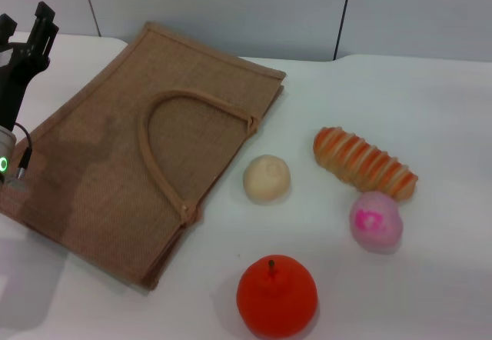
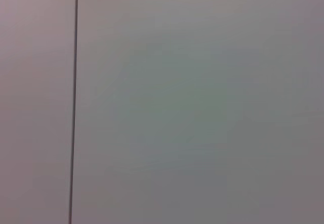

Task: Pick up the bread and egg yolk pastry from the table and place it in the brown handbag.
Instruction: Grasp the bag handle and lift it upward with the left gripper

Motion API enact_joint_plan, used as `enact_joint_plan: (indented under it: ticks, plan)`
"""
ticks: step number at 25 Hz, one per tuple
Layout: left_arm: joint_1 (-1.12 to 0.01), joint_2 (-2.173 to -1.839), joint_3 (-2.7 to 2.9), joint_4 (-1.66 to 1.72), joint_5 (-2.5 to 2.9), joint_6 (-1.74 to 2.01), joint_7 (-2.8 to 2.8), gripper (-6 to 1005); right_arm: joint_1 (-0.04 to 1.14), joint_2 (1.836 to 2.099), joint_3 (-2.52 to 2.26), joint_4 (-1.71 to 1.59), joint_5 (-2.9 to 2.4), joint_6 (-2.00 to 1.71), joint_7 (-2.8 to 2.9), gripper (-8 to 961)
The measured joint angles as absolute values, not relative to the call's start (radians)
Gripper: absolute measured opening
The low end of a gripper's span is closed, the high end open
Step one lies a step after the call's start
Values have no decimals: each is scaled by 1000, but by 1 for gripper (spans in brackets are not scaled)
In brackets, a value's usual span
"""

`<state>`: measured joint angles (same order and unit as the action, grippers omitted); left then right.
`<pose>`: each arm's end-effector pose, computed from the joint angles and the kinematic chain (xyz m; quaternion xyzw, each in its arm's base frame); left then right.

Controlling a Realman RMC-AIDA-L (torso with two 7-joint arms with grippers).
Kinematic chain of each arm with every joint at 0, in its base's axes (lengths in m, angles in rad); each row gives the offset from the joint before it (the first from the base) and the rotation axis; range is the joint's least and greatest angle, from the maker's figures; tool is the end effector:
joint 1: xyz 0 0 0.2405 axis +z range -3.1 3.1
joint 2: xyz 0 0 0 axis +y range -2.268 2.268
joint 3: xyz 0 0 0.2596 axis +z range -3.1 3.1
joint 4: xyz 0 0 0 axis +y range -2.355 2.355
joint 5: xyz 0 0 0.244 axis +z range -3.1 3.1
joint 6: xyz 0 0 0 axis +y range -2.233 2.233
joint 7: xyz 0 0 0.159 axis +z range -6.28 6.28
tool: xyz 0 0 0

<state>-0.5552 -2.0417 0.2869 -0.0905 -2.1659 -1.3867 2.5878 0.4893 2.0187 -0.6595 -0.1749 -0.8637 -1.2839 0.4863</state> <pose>-0.3428 0.3796 0.0166 -0.5816 -0.2993 -0.4793 0.5852 0.3511 0.3934 0.0536 -0.6862 0.1768 0.3710 0.6002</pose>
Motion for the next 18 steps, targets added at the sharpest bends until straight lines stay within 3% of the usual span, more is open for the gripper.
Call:
enact_joint_plan:
  ticks: [18]
  plan:
    - [-559, -2034, 310, -84, -2107, -1374, 2536, 735, 489, 2018, -663, -175, -864, -1270, 486, 741]
